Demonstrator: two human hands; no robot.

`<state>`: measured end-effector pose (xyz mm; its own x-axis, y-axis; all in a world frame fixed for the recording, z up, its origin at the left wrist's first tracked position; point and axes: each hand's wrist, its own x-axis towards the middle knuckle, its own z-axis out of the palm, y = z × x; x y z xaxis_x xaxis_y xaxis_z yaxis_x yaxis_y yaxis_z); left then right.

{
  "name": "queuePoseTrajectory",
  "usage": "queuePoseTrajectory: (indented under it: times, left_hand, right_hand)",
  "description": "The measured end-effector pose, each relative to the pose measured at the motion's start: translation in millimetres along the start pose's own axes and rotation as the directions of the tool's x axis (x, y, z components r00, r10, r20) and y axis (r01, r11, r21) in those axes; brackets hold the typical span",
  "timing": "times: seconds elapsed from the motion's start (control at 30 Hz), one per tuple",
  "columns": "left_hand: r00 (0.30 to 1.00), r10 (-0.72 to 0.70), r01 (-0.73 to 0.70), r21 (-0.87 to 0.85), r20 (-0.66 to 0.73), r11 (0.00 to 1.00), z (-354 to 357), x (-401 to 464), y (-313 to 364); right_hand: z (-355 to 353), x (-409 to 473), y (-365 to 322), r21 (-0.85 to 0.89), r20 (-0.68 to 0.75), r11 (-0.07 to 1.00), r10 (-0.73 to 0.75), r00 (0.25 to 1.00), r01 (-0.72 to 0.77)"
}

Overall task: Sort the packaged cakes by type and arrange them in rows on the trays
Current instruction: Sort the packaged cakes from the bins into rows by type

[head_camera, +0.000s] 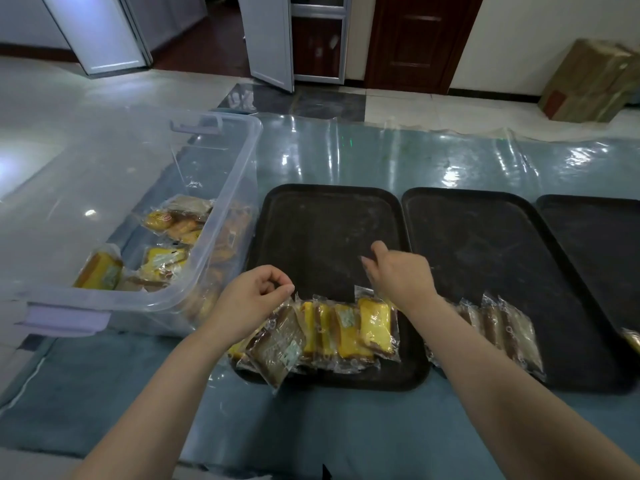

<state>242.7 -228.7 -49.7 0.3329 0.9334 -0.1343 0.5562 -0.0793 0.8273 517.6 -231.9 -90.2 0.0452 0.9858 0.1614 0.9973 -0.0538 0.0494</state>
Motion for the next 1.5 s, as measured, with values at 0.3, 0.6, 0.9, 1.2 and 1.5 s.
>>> queuePoseTrajectory:
  times: [0.3,0.6,0.9,1.2,1.5]
  left_hand:
    - [0.999,0.013,-0.011,-0.05,0.048,0.999,-11.2,9.1,-20.6]
    - [0.994,0.047,-0.044,-0.033,0.1,0.998,-11.3,13.1,-24.0]
    - [0.992,0.091,-0.089,-0.032,0.09,0.996,-3.8,21.9,-13.6]
    - [0.986,0.143,-0.145,0.021,0.089,0.989,22.0,27.8,22.5]
    - [0.992,0.121,-0.119,-0.062,0.03,0.991,94.8,38.5,75.8]
  right_hand:
    - [43.5,-33.2,-9.0,0.19,0.5,0.962,0.078,0.863,-0.197]
    - [28.3,-26.0,-2.8,0.282,0.618,0.921,0.038,0.785,-0.267]
    - [18.7,-35.8,-10.1,0.345,0.527,0.886,0.089,0.845,-0.309]
    - [-15.2,-43.1,26.1,0.574,0.312,0.73,0.224,0.923,-0.371]
    - [-36.5,-60.4,111.0,0.762,0.26,0.516,0.311,0.914,-0.392]
